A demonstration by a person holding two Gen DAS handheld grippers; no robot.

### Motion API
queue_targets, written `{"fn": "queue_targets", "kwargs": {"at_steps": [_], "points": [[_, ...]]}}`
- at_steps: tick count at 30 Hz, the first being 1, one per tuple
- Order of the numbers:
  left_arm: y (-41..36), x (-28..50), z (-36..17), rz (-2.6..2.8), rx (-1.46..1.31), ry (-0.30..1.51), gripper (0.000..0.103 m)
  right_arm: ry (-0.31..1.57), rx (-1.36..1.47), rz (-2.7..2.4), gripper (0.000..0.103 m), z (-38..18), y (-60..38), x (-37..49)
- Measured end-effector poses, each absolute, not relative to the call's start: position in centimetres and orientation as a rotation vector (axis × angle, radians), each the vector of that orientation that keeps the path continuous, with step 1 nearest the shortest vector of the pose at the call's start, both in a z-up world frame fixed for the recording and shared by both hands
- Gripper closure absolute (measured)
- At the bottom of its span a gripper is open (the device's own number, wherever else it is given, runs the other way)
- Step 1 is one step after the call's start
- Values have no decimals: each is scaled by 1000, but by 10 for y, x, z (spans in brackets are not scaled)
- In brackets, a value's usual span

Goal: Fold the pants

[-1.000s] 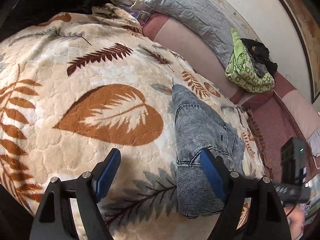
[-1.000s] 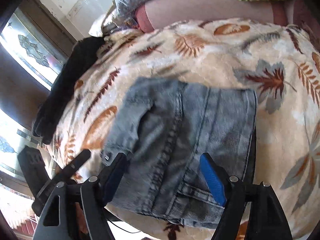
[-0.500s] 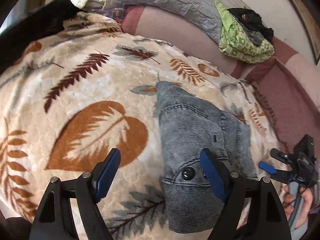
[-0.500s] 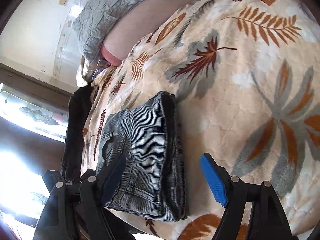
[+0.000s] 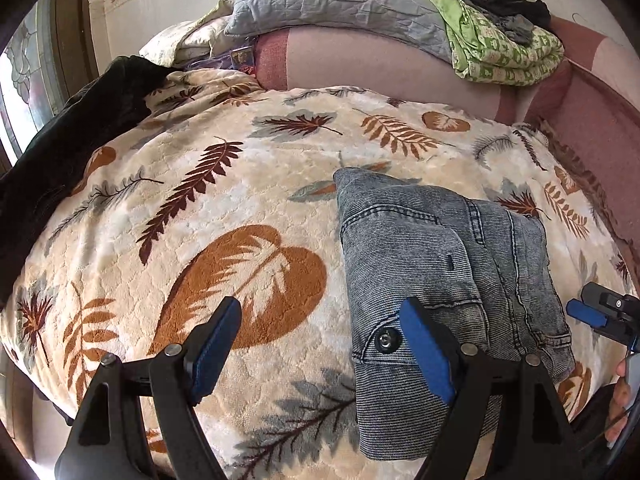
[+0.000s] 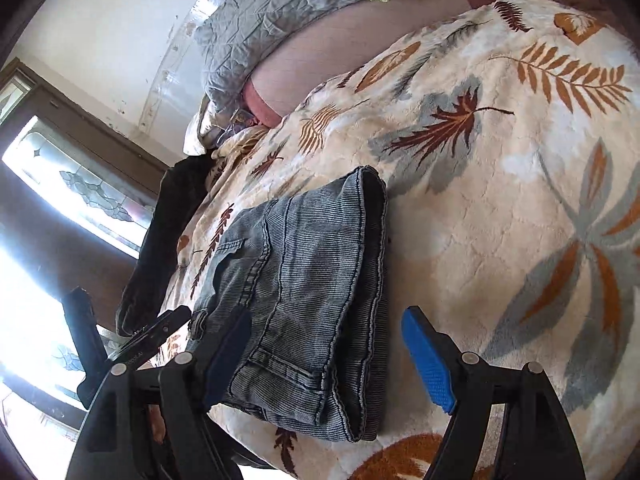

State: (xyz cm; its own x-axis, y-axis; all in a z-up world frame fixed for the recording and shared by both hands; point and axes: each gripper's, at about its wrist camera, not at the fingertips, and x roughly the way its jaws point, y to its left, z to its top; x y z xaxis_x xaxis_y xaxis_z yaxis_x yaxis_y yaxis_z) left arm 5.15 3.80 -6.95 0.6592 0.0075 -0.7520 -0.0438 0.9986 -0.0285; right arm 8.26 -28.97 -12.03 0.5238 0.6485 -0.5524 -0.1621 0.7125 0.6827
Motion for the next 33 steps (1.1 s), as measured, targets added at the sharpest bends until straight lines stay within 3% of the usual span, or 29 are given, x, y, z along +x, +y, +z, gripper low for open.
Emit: {"fn": "queue_targets", "kwargs": {"at_steps": [10,22,23,24,27,33], "points": [[68,79,-96,-258,-443,1013,21,1083,802,517,23,-141,-310,109],[54,124,-119,-385,-554,1107,21,1277,718,553,22,-146,-261,162],[50,124,-118,-382,-536,1103,25,1279,685,537,26,-145,-257,162],[48,124,-119,-378,-516,1101,36,1282,658,516,37,-145,-254,162],[40,122,-116,-341,-431,1086,48,1283,611,480,65,-146,-253,158],[34,109,-98,-306,-314,1020,72,1189,509,482,81,-117,-237,146]]}}
